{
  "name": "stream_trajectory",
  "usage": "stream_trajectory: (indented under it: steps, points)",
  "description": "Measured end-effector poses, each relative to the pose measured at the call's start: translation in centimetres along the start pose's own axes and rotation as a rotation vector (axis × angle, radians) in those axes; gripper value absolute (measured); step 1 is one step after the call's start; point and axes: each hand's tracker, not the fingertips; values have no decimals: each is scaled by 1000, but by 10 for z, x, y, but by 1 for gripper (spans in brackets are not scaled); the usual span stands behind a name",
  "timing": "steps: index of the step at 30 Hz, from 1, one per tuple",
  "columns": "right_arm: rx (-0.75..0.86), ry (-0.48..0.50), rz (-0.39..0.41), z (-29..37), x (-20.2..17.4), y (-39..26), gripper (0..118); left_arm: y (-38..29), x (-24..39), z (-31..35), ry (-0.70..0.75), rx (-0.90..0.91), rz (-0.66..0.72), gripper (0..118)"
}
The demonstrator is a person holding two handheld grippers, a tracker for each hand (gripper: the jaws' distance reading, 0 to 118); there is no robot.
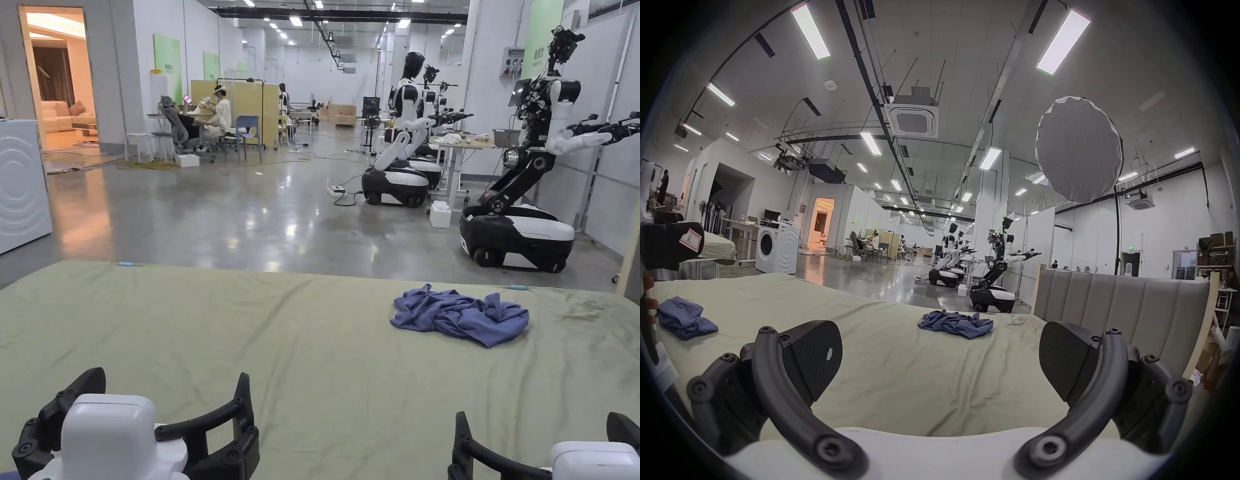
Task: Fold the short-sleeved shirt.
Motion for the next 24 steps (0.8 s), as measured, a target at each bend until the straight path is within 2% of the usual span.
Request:
stream_trajectory:
  steps: [24]
  points:
    - [1,-12,-13,0,1,-1,118,-4,0,-1,16,-33,-3,118]
